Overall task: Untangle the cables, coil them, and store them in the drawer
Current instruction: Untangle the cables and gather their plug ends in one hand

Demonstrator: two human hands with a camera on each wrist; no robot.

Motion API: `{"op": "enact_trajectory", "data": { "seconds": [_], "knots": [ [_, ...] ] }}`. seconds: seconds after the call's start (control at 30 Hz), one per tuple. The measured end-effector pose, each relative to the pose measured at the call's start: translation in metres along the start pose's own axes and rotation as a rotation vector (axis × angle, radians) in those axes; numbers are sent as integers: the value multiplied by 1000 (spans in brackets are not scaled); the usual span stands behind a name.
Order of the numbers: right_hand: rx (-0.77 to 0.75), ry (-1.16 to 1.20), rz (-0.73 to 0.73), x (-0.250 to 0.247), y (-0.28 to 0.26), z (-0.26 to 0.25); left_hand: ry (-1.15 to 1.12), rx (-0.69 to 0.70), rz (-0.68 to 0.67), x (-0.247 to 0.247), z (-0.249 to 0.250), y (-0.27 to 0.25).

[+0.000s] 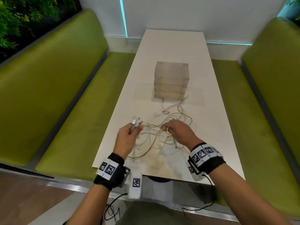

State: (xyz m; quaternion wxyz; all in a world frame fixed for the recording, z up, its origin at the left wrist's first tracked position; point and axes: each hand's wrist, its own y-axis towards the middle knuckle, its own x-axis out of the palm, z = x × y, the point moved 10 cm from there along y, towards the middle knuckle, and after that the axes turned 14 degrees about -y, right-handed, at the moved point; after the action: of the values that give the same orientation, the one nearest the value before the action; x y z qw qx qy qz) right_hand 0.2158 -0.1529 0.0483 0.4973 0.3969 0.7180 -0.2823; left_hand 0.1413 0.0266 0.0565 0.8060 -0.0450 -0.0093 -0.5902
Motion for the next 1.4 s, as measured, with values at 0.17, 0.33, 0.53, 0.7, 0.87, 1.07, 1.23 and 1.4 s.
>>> {"op": "enact_trajectory", "data": {
  "seconds": [0.17, 0.33, 0.53, 0.7, 0.87, 1.07, 1.23, 1.4],
  "knots": [
    [-20, -226, -29, 0, 1, -25, 82, -49, -143, 54, -18, -9],
    [50, -190, -48, -4, -6, -24, 156, -34, -171, 73, -18, -14],
    [79, 157, -137, 1, -1, -16, 121, 25, -101, 63, -18, -14],
    [-26, 241, -227, 9, -8, -26, 151, 103, -56, 51, -16, -10],
    [-48, 297, -264, 14, -12, -25, 228, 125, -214, 65, -9, -18],
    [8, -45, -93, 8, 0, 14, 308, 135, -136, 30, -2, -8],
    [154, 164, 3, 6, -9, 47, 300, 140, -110, 10, 18, -4],
    [10, 479, -59, -8, -30, -10, 328, 70, -239, 26, 0, -13]
  ]
}}
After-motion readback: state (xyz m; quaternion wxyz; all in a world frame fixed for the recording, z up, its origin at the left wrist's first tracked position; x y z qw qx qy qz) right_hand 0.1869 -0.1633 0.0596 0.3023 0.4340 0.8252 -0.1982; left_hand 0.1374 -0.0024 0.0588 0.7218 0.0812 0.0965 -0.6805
